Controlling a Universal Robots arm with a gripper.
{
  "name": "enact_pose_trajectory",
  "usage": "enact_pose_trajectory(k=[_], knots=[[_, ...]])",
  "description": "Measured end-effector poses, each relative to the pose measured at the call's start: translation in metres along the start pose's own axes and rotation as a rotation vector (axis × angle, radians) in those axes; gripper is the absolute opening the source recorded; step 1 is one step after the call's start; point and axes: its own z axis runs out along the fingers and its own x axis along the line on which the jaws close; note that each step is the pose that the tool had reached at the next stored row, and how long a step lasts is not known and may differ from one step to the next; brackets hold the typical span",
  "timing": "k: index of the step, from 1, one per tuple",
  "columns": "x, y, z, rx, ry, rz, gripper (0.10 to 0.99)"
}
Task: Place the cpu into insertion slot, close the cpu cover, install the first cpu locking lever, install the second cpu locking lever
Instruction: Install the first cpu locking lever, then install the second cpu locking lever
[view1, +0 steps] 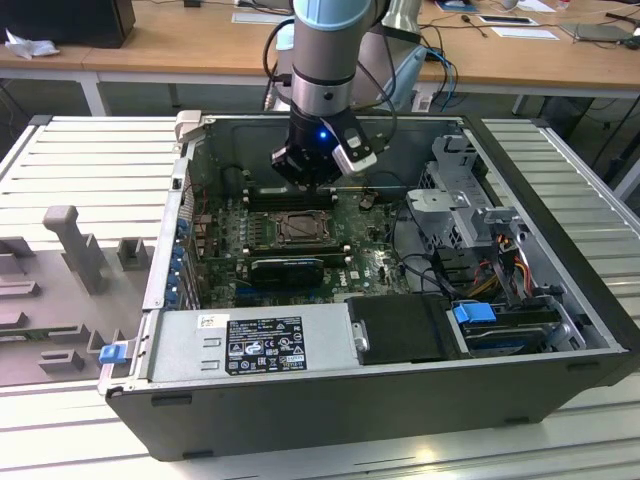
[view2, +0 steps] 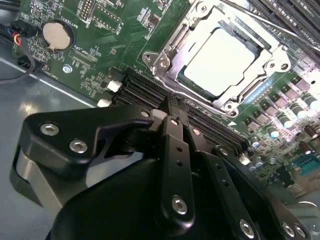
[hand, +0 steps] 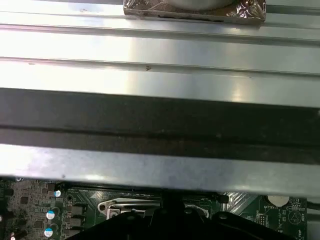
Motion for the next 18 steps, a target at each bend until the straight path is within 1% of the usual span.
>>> enact_pose_trajectory(k=[10, 12, 18], knots=[[0.0001, -0.0027, -0.0003, 0.0, 0.0, 0.0, 0.106], [0.0003, -0.0051, -0.0006, 0.0, 0.0, 0.0, 0.106], [0.0004, -0.0078, -0.0009, 0.0, 0.0, 0.0, 0.106]])
